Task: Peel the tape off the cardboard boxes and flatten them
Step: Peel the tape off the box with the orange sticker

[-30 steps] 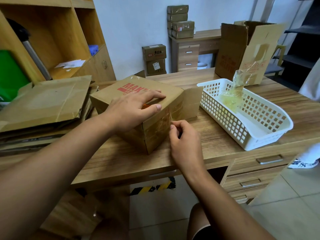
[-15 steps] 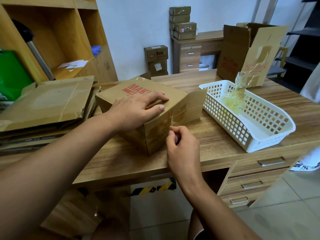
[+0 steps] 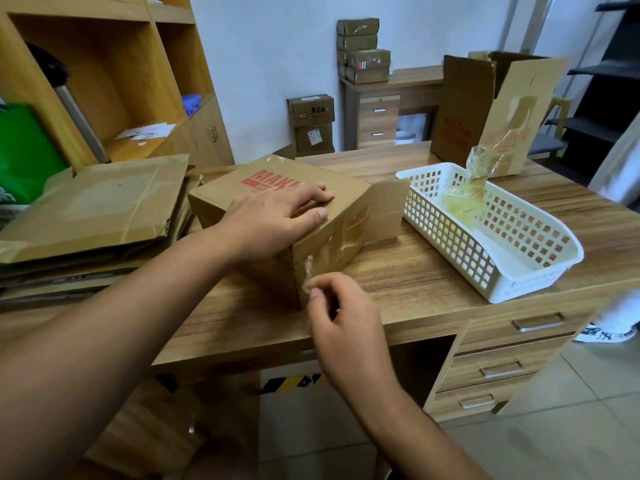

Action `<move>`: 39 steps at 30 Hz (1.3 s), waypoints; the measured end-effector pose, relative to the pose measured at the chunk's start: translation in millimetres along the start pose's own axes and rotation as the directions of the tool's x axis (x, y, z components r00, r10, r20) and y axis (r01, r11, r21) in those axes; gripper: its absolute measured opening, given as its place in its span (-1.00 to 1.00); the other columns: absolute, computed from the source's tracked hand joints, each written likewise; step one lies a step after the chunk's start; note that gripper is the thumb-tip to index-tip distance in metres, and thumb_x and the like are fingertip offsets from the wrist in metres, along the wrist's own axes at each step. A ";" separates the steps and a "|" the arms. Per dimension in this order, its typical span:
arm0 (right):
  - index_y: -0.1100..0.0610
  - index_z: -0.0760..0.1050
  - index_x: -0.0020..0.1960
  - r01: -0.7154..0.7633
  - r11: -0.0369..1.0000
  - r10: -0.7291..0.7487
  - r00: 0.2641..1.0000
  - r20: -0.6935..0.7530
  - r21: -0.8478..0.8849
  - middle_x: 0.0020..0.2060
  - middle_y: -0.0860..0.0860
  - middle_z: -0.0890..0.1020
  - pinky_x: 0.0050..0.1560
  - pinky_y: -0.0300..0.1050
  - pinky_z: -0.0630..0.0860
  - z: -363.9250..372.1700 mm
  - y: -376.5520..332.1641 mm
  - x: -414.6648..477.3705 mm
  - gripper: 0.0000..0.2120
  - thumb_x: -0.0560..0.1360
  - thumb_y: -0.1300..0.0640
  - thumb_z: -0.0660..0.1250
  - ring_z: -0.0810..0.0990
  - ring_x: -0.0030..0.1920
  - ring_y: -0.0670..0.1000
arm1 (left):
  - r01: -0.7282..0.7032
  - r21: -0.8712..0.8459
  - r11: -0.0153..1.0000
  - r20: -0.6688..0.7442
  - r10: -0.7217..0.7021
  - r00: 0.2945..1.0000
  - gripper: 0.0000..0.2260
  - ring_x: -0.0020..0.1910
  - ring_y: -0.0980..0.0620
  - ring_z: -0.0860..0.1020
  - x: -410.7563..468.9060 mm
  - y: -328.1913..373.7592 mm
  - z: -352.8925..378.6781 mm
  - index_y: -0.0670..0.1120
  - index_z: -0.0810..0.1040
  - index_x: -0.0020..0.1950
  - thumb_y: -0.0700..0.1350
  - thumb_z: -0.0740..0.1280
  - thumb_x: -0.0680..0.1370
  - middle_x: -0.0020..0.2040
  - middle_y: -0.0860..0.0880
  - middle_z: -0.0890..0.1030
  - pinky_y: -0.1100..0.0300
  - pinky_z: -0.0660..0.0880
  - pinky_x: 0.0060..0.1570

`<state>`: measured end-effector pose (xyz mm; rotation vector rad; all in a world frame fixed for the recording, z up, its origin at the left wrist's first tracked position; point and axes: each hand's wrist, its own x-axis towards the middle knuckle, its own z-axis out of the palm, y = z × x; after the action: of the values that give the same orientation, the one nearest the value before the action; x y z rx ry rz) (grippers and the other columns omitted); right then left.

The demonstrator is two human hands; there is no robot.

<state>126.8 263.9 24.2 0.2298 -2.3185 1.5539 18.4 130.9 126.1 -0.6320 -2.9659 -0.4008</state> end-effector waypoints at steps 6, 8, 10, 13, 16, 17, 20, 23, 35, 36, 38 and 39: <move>-0.08 0.50 0.12 -0.099 0.993 0.108 0.979 -0.175 0.062 -0.03 -0.10 0.60 -0.05 -0.23 0.52 -35.2 25.1 23.1 -0.90 0.61 0.03 0.32 0.59 -0.05 -0.19 | 0.007 0.004 1.000 0.003 -0.007 1.000 -0.47 0.48 0.09 0.32 1.0 0.1 -1.1 0.36 0.31 0.44 0.39 -0.04 0.49 0.49 0.42 0.24 -0.05 0.31 0.28; -0.08 0.49 0.18 -0.134 0.980 0.162 0.966 -0.200 0.144 0.08 -0.07 0.59 -0.01 -0.34 0.53 -39.5 28.0 28.2 -0.84 0.61 0.03 0.33 0.60 0.02 -0.23 | 0.007 0.002 1.000 0.003 -0.007 1.000 -0.47 0.48 0.09 0.31 1.1 -0.2 -1.2 0.36 0.31 0.44 0.38 -0.04 0.49 0.49 0.43 0.24 -0.05 0.32 0.28; -0.07 0.48 0.18 -0.124 0.959 0.181 0.960 -0.213 0.256 0.11 -0.06 0.59 -0.01 -0.41 0.51 -39.5 25.6 31.4 -0.82 0.61 0.09 0.37 0.60 0.06 -0.25 | 0.003 -0.001 1.000 0.002 -0.003 1.000 -0.48 0.47 0.09 0.32 0.9 -0.6 -1.1 0.36 0.31 0.44 0.38 -0.04 0.50 0.49 0.42 0.24 -0.06 0.32 0.27; 0.02 0.46 0.13 -0.086 0.887 0.194 0.961 -0.197 0.453 0.06 -0.03 0.61 0.04 -0.28 0.57 -37.6 20.6 37.1 -0.78 0.56 0.21 0.43 0.65 0.07 -0.21 | 0.003 0.001 1.000 0.004 -0.003 1.000 -0.48 0.47 0.08 0.32 1.1 -0.2 -0.8 0.36 0.30 0.45 0.38 -0.04 0.50 0.49 0.41 0.25 -0.05 0.30 0.24; 0.14 0.50 0.09 -0.119 0.802 0.232 0.965 -0.123 0.586 0.02 0.01 0.65 0.18 -0.05 0.62 -31.3 20.5 45.0 -0.77 0.51 0.24 0.49 0.69 0.12 -0.03 | 0.007 0.006 1.000 0.004 -0.007 1.000 -0.46 0.48 0.08 0.32 1.3 -0.7 -0.8 0.37 0.29 0.45 0.39 -0.05 0.49 0.50 0.41 0.24 -0.07 0.31 0.28; 0.13 0.51 0.06 -0.128 0.761 0.248 0.963 -0.102 0.636 0.01 0.03 0.64 0.20 0.03 0.62 -28.9 20.9 46.3 -0.77 0.49 0.24 0.51 0.69 0.13 0.04 | 0.007 0.006 1.000 0.003 -0.007 1.000 -0.46 0.48 0.08 0.32 1.3 -0.7 -0.8 0.37 0.29 0.45 0.39 -0.04 0.49 0.50 0.41 0.24 -0.08 0.32 0.30; 0.16 0.48 0.04 -0.139 0.653 0.262 0.964 -0.049 0.744 0.00 0.13 0.56 0.15 0.08 0.63 -24.8 19.9 46.7 -0.74 0.47 0.35 0.49 0.68 0.14 0.22 | 0.009 0.006 1.000 0.002 -0.009 1.000 -0.46 0.47 0.08 0.32 1.0 0.0 -0.7 0.36 0.30 0.45 0.38 -0.04 0.49 0.50 0.40 0.25 -0.08 0.32 0.30; 0.15 0.52 0.13 -0.144 0.716 0.239 0.970 -0.046 0.683 -0.05 0.09 0.54 0.03 -0.03 0.66 -24.8 18.1 47.5 -0.71 0.49 0.40 0.45 0.69 0.00 0.11 | 0.012 0.004 1.000 0.003 -0.012 1.000 -0.46 0.47 0.07 0.33 1.0 0.5 -0.7 0.36 0.30 0.45 0.38 -0.05 0.48 0.50 0.40 0.25 -0.06 0.31 0.27; -0.04 0.62 0.17 -0.122 0.958 0.140 0.989 -0.051 0.259 0.08 -0.07 0.58 0.00 -0.38 0.51 -17.2 10.8 35.3 -0.80 0.55 0.06 0.44 0.58 0.03 -0.21 | 0.016 -0.005 1.000 -0.012 -0.017 1.000 -0.47 0.47 0.09 0.33 0.2 1.3 -0.4 0.38 0.32 0.43 0.38 -0.03 0.48 0.49 0.40 0.27 -0.10 0.32 0.32; -0.03 0.63 0.16 -0.110 0.966 0.125 0.991 -0.048 0.235 0.07 -0.08 0.57 0.01 -0.41 0.50 -16.5 10.4 33.6 -0.81 0.55 0.06 0.45 0.57 0.04 -0.22 | 0.017 -0.005 1.000 -0.012 -0.017 1.000 -0.47 0.47 0.08 0.34 0.2 1.2 -0.4 0.38 0.31 0.43 0.38 -0.03 0.48 0.49 0.40 0.27 -0.10 0.32 0.31; -0.01 0.64 0.12 -0.085 0.980 0.094 0.995 -0.040 0.180 0.04 -0.08 0.56 -0.01 -0.44 0.47 -15.1 8.5 28.1 -0.86 0.56 0.11 0.44 0.56 0.04 -0.24 | 0.018 -0.006 1.000 -0.013 -0.018 1.000 -0.47 0.46 0.08 0.34 0.5 1.1 -0.3 0.38 0.32 0.43 0.39 -0.03 0.48 0.49 0.40 0.27 -0.08 0.32 0.30; -0.01 0.65 0.09 -0.075 0.986 0.080 0.996 -0.031 0.149 0.02 -0.10 0.55 -0.01 -0.45 0.46 -13.8 7.4 23.4 -0.88 0.57 0.13 0.43 0.55 0.03 -0.25 | 0.018 -0.005 1.000 -0.013 -0.018 1.000 -0.47 0.46 0.08 0.34 0.6 1.1 -0.3 0.38 0.32 0.43 0.39 -0.04 0.48 0.49 0.40 0.27 -0.07 0.32 0.29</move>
<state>105.3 280.7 31.1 0.1468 -2.2099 1.7554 18.3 132.1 126.7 -0.6017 -2.9606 -0.4124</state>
